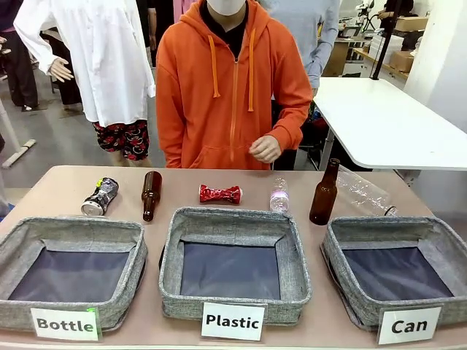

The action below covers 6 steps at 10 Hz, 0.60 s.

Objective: Sort the can waste into the basket.
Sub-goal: Pick up the can waste from the table and place it in the right Fabric basket.

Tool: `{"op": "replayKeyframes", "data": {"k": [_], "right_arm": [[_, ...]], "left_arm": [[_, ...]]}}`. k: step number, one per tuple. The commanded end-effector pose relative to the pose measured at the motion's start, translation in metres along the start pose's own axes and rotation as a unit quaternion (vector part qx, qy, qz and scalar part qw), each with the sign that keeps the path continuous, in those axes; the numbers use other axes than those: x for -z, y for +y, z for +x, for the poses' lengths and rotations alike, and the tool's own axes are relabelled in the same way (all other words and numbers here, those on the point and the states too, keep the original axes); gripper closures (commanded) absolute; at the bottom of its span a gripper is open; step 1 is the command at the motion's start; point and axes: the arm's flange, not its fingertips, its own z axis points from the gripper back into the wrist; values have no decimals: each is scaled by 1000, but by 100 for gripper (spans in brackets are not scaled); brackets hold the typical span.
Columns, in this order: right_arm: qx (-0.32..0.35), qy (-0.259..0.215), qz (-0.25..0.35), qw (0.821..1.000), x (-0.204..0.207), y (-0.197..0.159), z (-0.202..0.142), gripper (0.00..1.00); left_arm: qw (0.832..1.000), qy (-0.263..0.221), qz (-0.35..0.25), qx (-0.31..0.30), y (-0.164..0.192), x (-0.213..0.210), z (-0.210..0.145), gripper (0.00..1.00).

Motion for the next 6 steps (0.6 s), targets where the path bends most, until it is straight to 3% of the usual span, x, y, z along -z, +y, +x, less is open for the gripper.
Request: {"op": "replayKeyframes", "data": {"k": [1, 2, 3, 5, 6], "right_arm": [[-5, -7, 11, 1000, 0, 2, 4, 0], [-5, -7, 11, 1000, 0, 2, 4, 0], [-5, -7, 11, 1000, 0, 2, 4, 0], [-5, -7, 11, 1000, 0, 2, 4, 0], [-5, -7, 11, 1000, 0, 2, 4, 0]], "left_arm": [[999, 0, 8, 45, -13, 5, -5, 0], [996, -7, 45, 72, -30, 13, -10, 0], [988, 38, 104, 110, -53, 39, -5, 0], [952, 92, 226, 186, -95, 116, 9, 0], [925, 116, 280, 229, -103, 164, 12, 0]]}}
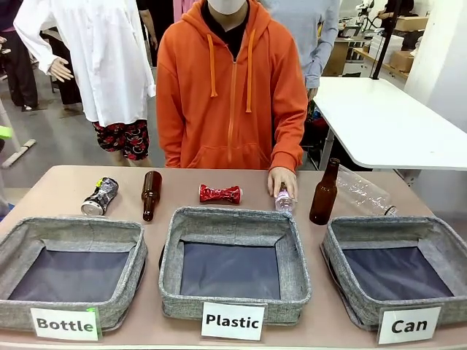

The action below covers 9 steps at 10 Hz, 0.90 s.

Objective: Sort the can waste into the basket.
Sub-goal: Pick up the can waste from the table and place it in the right Fabric basket.

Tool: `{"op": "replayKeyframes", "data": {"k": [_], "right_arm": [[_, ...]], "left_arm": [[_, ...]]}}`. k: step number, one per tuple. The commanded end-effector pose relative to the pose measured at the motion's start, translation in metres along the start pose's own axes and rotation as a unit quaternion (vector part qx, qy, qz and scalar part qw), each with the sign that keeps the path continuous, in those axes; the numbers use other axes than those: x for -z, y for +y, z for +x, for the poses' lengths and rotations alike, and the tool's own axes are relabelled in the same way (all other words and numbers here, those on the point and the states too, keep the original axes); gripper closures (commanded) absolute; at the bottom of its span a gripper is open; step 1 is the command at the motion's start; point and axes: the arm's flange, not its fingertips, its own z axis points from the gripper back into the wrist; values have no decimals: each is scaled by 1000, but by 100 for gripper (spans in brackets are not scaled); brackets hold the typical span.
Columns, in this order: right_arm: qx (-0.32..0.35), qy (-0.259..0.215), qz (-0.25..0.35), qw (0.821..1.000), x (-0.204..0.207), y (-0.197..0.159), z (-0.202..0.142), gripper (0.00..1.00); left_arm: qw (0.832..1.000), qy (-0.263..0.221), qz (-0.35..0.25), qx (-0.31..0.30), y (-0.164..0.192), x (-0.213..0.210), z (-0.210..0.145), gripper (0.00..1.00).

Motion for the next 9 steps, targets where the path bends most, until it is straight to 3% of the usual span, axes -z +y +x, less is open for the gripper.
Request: {"op": "replayKeyframes", "data": {"k": [1, 2, 3, 4, 5, 7, 8, 9], "right_arm": [[-8, -2, 11, 1000, 0, 2, 3, 0], [-8, -2, 11, 1000, 0, 2, 3, 0], [-8, -2, 11, 1000, 0, 2, 3, 0], [-8, -2, 11, 1000, 0, 2, 3, 0], [-8, -2, 11, 1000, 0, 2, 3, 0], [-8, -2, 11, 1000, 0, 2, 3, 0], [-8, -2, 11, 1000, 0, 2, 3, 0], [-8, -2, 11, 1000, 0, 2, 3, 0]], "left_arm": [[985, 63, 144, 65, -15, 72, 29, 0], [974, 49, 203, 84, -18, 98, 33, 0], [944, -18, 293, 148, -15, 106, 35, 0], [927, -67, 339, 146, -20, 99, 35, 0], [972, 13, 188, 139, -45, 106, 26, 0], [972, 13, 188, 139, -45, 106, 26, 0], [959, -12, 231, 163, -38, 116, 32, 0], [959, 75, 221, 164, -35, 132, 52, 0]]}}
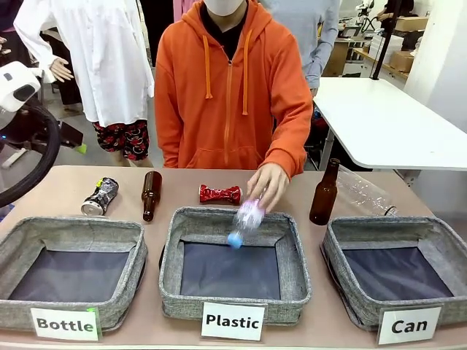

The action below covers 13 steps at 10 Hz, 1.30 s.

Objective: Sort the can waste into the basket.
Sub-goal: Pick up the can waste from the table and place it in the right Fabric basket.

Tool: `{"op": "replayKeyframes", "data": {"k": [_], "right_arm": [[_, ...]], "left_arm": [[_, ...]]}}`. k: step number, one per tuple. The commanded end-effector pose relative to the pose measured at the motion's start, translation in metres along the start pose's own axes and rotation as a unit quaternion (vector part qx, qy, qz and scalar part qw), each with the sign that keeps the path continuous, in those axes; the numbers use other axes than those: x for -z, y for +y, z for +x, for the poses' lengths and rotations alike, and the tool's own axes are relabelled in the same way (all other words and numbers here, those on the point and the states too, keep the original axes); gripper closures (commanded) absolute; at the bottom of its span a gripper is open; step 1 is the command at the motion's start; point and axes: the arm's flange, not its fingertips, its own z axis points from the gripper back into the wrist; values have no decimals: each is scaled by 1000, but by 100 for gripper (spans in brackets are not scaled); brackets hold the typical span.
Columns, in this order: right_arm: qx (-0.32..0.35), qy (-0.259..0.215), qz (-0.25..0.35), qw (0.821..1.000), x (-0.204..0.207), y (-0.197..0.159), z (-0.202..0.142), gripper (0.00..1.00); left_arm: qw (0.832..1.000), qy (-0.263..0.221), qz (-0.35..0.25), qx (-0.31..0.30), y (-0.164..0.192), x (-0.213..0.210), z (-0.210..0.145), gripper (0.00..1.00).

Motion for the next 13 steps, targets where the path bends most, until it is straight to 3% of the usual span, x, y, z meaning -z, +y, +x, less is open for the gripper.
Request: {"op": "replayKeyframes", "data": {"k": [1, 4, 7, 10, 13], "right_arm": [[-10, -3, 11, 1000, 0, 3, 3, 0], [-10, -3, 11, 1000, 0, 3, 3, 0], [-10, -3, 11, 1000, 0, 3, 3, 0], [-10, -3, 11, 1000, 0, 3, 3, 0], [-10, -3, 11, 1000, 0, 3, 3, 0]], "left_arm": [[992, 125, -19, 23, 9, 35, 39, 0], [977, 212, -35, -7, 14, 95, 63, 0], [954, 293, -28, -53, 28, 160, 58, 0], [943, 323, -38, -72, 38, 206, 41, 0], [950, 302, -40, -61, 34, 227, 34, 0]]}}
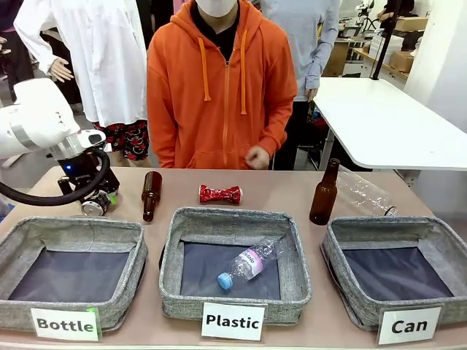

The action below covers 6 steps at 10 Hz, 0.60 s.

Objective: Sort the can waste into the basket.
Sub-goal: Pick up the can waste from the table and place it in the right Fabric basket.

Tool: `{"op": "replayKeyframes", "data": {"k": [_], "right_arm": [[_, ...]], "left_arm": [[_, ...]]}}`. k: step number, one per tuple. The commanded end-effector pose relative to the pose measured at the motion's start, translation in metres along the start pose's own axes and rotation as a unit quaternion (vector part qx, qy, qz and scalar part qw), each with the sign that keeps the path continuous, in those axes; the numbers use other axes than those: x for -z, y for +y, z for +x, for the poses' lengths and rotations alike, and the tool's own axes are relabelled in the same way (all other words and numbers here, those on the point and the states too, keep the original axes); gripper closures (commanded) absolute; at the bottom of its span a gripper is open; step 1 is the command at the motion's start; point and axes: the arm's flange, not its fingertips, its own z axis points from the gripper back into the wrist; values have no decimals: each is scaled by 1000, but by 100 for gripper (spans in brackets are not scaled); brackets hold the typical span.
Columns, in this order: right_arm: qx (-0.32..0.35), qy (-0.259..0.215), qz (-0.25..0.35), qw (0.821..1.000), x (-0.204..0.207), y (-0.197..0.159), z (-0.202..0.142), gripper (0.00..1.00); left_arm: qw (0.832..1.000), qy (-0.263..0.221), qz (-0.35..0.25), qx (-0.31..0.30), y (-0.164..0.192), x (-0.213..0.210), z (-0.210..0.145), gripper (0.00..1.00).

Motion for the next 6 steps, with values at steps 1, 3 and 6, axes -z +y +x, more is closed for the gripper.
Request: {"op": "replayKeyframes", "data": {"k": [1, 3, 6], "right_arm": [[-10, -4, 11, 1000, 0, 3, 4, 0], [-10, -4, 11, 1000, 0, 3, 4, 0], [-10, -4, 11, 1000, 0, 3, 4, 0]], "left_arm": [[999, -29, 9, 11, -3, -2, 6, 0], [999, -37, 24, 21, -6, 3, 5, 0], [998, -35, 36, 27, -10, 3, 3, 59]]}}
